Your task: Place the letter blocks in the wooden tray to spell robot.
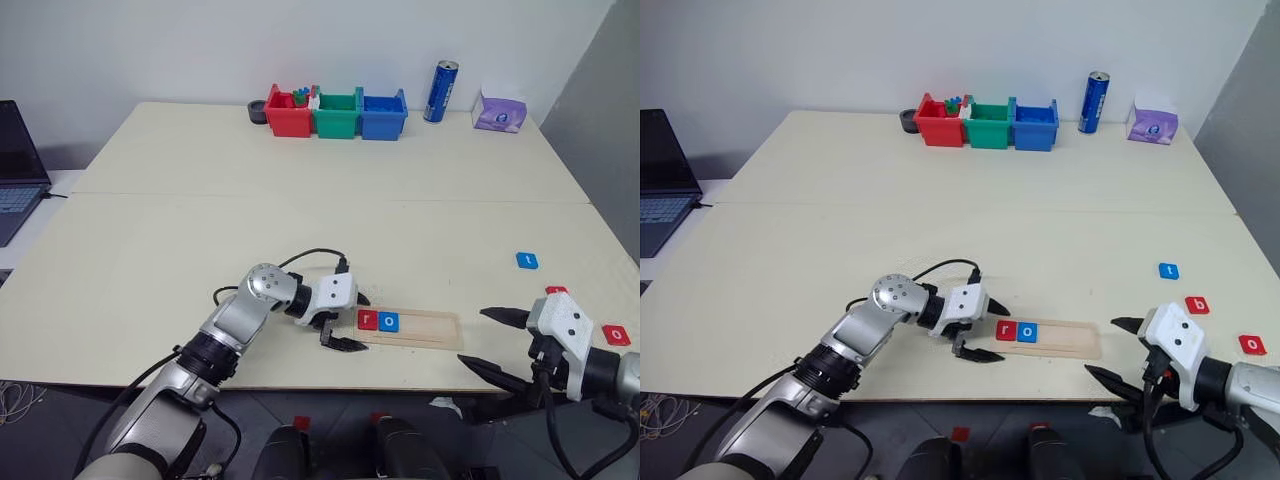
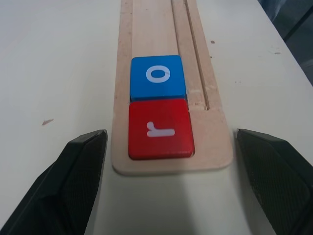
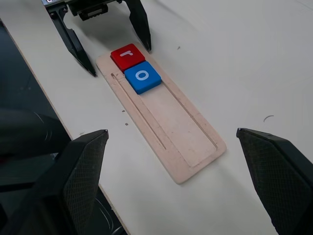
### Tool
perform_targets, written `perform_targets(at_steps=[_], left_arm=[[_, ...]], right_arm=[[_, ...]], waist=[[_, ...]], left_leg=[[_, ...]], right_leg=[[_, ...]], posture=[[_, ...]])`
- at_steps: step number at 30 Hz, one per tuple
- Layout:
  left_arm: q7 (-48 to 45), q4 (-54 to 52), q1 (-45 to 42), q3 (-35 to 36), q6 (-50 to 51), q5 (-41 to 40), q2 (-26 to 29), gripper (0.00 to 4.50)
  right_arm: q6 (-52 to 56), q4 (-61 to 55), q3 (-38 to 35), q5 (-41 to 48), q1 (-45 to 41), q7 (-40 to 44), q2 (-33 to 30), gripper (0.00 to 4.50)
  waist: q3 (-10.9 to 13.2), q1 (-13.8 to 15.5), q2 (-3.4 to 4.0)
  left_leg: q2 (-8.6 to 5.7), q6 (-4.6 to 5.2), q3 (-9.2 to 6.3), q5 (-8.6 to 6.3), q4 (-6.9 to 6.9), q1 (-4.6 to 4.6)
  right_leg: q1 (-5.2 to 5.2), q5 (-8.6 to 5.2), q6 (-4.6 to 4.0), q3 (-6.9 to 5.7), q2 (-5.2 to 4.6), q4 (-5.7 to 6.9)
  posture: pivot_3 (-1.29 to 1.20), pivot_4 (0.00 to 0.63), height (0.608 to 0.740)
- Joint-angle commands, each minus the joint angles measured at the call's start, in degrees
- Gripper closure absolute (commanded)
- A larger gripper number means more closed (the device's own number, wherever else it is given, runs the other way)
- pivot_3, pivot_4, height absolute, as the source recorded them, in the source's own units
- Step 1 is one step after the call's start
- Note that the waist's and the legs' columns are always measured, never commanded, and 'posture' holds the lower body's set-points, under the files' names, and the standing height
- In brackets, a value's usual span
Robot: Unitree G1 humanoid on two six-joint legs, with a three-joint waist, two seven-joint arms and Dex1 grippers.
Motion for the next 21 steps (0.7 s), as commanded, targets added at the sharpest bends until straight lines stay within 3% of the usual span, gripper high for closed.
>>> perform_targets(at_steps=[1,21], left_arm=[[0.5,-2.7,0.9,2.4,0.0,-0.9,1.4,0.04],[4.2,-13.9,10.5,10.8,5.6,-6.8,6.0,0.04]], right_arm=[[-0.9,0.6,-3.1,1.7,-1.1,0.8,0.6,0.0],[-4.9,7.6,-2.6,1.3,-5.2,-3.3,7.4,0.0]], waist=[[0.0,0.0,0.0],[0.0,0.0,0.02]], left_leg=[[0.01,0.0,0.0,0.0,0.0,0.0],[0.12,0.0,-0.02,0.0,0.0,0.01]], right_leg=[[0.0,0.0,0.0,0.0,0.0,0.01],[0.0,0.0,0.0,0.09,-0.03,0.03]], posture=[[0.0,0.15,0.74],[0.0,0.15,0.74]])
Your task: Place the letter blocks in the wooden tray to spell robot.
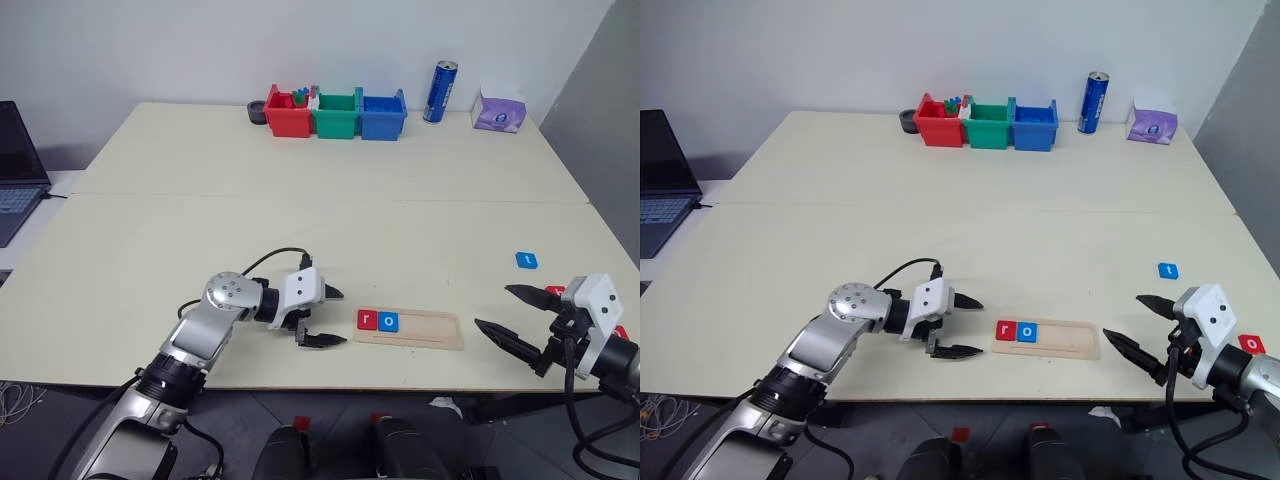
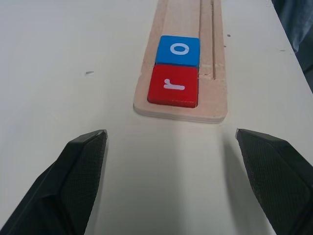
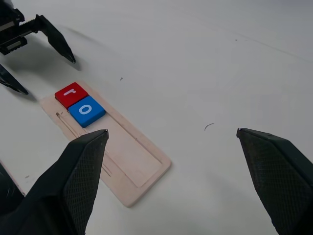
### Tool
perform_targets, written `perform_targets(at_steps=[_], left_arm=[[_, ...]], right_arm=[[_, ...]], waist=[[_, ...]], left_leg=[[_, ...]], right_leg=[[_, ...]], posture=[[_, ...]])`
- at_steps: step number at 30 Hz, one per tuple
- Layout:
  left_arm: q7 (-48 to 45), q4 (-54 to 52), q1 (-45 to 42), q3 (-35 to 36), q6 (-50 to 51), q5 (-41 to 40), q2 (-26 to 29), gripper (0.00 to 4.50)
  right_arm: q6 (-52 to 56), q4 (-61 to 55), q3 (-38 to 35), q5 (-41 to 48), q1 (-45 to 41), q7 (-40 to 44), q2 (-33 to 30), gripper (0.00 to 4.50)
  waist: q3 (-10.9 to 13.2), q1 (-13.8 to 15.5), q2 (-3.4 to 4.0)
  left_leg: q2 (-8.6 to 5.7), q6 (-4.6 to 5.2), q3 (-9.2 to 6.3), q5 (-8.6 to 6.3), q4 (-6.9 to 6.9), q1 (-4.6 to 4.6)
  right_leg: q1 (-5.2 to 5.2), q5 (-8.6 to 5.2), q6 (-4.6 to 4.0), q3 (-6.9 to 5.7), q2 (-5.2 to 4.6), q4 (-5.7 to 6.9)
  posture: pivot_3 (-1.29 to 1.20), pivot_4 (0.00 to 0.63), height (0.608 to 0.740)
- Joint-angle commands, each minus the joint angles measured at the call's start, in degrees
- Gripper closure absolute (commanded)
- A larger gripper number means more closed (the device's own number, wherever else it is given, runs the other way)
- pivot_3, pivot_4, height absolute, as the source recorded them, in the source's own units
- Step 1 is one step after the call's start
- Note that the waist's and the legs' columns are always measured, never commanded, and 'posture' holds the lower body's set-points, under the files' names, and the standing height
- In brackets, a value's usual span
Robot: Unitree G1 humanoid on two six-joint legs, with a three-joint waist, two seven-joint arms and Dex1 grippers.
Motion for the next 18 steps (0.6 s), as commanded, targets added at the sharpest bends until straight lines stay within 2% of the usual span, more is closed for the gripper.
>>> perform_targets(at_steps=[1,9,18], left_arm=[[1.3,-4.2,1.4,2.5,0.5,-1.9,0.8,0.04],[4.5,-7.2,5.7,5.9,1.7,-2.7,3.0,0.04],[3.6,-7.3,6.0,7.7,1.1,-4.8,4.7,0.04]], right_arm=[[-1.0,-0.1,0.1,-0.2,-1.8,-0.1,-0.5,0.0],[-1.2,2.6,2.9,-1.3,-7.6,-0.9,-0.8,0.0],[-0.8,2.0,2.7,-1.6,-8.0,-2.8,0.5,0.0]], waist=[[0.0,0.0,0.0],[0.0,-0.1,0.01],[0.0,0.0,0.01]], left_leg=[[0.0,0.0,0.01,0.0,0.0,0.0],[0.02,0.0,0.0,0.0,-0.02,0.03],[0.03,0.0,0.01,0.0,0.0,0.01]], right_leg=[[0.0,0.0,0.0,0.0,0.0,0.0],[0.0,0.0,-0.01,0.03,-0.01,0.02],[0.0,0.0,0.0,0.03,-0.02,0.01]], posture=[[0.0,0.15,0.74],[0.0,0.15,0.74],[0.0,0.15,0.74]])
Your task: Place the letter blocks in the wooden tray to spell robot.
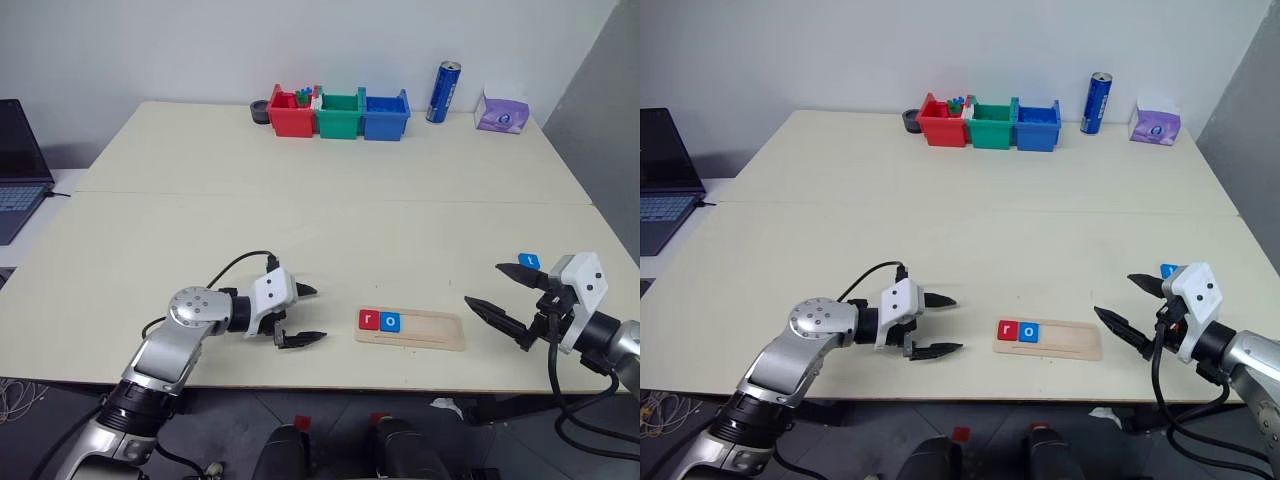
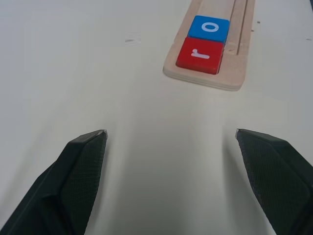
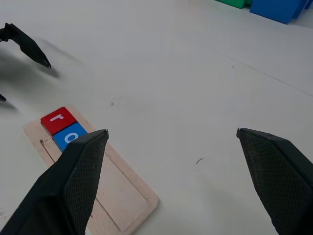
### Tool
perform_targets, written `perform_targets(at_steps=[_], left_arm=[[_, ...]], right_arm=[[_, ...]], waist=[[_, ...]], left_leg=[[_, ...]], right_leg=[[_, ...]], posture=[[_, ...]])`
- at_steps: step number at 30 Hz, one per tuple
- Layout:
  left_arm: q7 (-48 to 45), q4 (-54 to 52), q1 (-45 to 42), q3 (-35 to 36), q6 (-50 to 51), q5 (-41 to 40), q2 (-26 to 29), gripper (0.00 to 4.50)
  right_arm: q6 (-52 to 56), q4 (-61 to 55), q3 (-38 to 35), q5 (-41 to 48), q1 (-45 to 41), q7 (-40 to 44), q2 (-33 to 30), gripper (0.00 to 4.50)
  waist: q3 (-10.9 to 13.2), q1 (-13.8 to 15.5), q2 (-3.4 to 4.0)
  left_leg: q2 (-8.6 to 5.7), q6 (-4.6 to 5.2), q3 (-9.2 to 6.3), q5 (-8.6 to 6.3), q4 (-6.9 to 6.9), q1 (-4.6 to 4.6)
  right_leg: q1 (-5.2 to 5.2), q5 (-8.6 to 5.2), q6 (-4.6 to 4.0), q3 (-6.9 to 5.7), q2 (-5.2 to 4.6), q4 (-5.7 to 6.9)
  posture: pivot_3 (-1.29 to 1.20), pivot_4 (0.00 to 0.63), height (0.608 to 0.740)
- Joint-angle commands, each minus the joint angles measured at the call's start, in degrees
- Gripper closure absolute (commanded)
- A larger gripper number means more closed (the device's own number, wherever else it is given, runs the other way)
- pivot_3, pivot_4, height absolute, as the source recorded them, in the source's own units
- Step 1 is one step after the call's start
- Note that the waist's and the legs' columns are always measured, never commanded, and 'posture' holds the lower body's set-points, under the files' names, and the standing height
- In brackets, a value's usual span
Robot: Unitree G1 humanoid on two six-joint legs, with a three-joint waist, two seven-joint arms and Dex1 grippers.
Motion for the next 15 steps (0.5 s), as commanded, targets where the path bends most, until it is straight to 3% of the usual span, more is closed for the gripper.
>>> perform_targets(at_steps=[1,15], left_arm=[[-1.4,-1.5,-1.2,1.2,-1.2,-2.1,0.3,0.04],[-5.6,3.1,-9.0,-1.5,-2.4,-2.9,-3.4,0.04]], right_arm=[[-0.6,-1.7,-1.7,0.1,0.8,-0.7,0.0,0.0],[2.6,-9.0,-4.1,-0.5,8.3,-9.3,3.8,0.0]], waist=[[0.0,0.0,0.0],[0.0,0.0,0.01]], left_leg=[[0.0,0.0,0.0,0.0,0.0,0.0],[-0.05,0.0,0.01,0.0,-0.01,0.0]], right_leg=[[0.0,0.0,0.0,0.0,0.0,0.0],[0.0,0.0,0.0,-0.02,0.02,0.0]], posture=[[0.0,0.15,0.74],[0.0,0.15,0.74]])
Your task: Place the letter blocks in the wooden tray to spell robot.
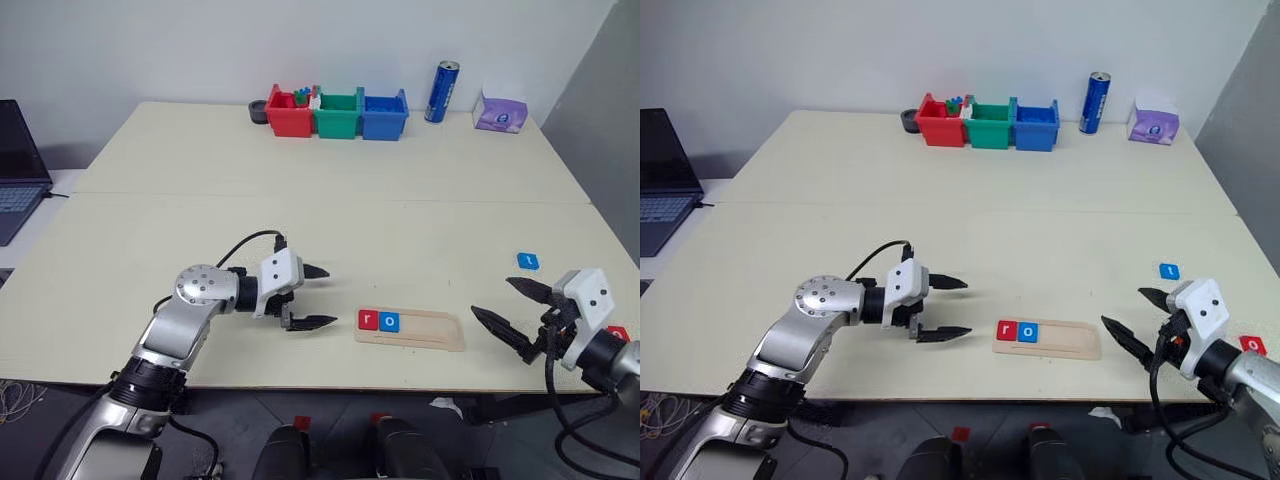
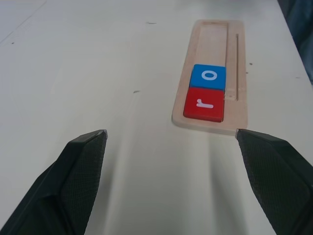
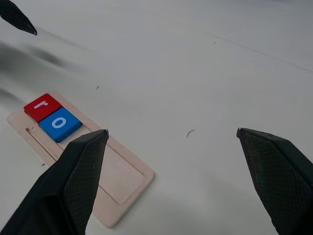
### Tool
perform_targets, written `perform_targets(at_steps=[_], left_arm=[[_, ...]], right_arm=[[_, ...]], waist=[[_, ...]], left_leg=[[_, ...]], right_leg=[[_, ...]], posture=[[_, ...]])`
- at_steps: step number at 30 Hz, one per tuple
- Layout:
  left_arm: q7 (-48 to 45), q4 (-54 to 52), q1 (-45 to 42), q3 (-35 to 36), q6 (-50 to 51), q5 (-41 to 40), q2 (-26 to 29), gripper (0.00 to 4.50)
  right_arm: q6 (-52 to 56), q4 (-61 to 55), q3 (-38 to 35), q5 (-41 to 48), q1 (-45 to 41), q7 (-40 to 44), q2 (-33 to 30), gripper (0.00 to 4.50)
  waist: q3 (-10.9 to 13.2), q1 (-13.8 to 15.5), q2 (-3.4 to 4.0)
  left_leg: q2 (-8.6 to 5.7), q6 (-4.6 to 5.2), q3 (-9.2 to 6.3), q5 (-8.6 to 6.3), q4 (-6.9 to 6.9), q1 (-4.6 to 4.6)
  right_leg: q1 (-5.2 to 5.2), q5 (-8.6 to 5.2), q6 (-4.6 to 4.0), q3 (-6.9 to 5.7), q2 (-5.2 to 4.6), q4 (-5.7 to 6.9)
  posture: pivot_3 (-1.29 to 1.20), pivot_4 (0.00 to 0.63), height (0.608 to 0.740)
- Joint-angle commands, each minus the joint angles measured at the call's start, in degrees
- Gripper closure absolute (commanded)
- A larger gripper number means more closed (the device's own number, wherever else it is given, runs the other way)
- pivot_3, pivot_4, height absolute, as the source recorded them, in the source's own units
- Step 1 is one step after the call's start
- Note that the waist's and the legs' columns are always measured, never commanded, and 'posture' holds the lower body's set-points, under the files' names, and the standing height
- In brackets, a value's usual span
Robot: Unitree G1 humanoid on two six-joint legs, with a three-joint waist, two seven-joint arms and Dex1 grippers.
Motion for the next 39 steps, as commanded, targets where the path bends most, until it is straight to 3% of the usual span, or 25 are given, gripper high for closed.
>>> perform_targets(at_steps=[1,10,15,25,29,39], left_arm=[[-1.4,-0.6,-1.2,-0.1,-0.4,-1.7,-0.2,0.04],[-6.1,-2.2,-1.2,-0.3,-0.4,-2.7,1.7,0.04],[-7.3,-4.1,-0.6,-0.5,0.7,-3.4,2.4,0.04],[-6.8,-5.8,1.4,-0.4,0.6,-3.3,2.9,0.04],[-6.8,-6.7,2.2,-0.2,1.0,-3.6,3.7,0.04],[-5.7,-7.6,2.1,-0.2,2.1,-4.3,3.6,0.04]], right_arm=[[0.5,-3.4,-2.3,-0.7,0.9,-4.0,1.6,0.0],[4.6,0.1,-5.7,-9.3,0.7,-22.3,11.3,0.0],[7.4,2.1,-4.4,-10.9,-1.9,-25.3,12.4,0.0],[6.3,19.2,-4.8,-12.3,-12.2,-22.5,8.6,0.0],[2.4,31.0,-3.7,-14.0,-17.5,-20.0,6.1,0.0],[0.7,44.3,-2.2,-14.4,-24.1,-16.2,3.9,0.0]], waist=[[0.0,-0.2,0.0],[0.0,-0.1,0.05],[-0.1,-0.2,0.12],[-0.1,-0.2,0.16],[-0.1,-0.2,0.19],[-0.1,-0.2,0.22]], left_leg=[[0.0,0.0,0.0,0.0,0.0,0.0],[0.02,0.0,0.01,0.0,0.0,0.0],[0.02,0.0,0.03,0.0,-0.01,0.01],[-0.01,0.01,0.08,0.0,-0.02,0.02],[-0.02,0.01,0.11,0.0,-0.02,0.03],[-0.02,0.01,0.13,0.0,-0.02,0.04]], right_leg=[[0.0,0.0,0.0,0.01,0.01,0.0],[-0.01,0.0,-0.01,0.05,0.0,0.01],[-0.02,0.0,-0.01,0.09,-0.01,0.02],[-0.03,0.0,-0.01,0.09,0.01,0.01],[-0.02,0.0,-0.02,0.1,0.02,0.01],[-0.03,0.01,-0.02,0.12,0.03,0.01]], posture=[[0.0,0.15,0.74],[0.0,0.15,0.74],[0.0,0.15,0.74],[0.0,0.15,0.74],[0.0,0.15,0.74],[0.0,0.15,0.74]])
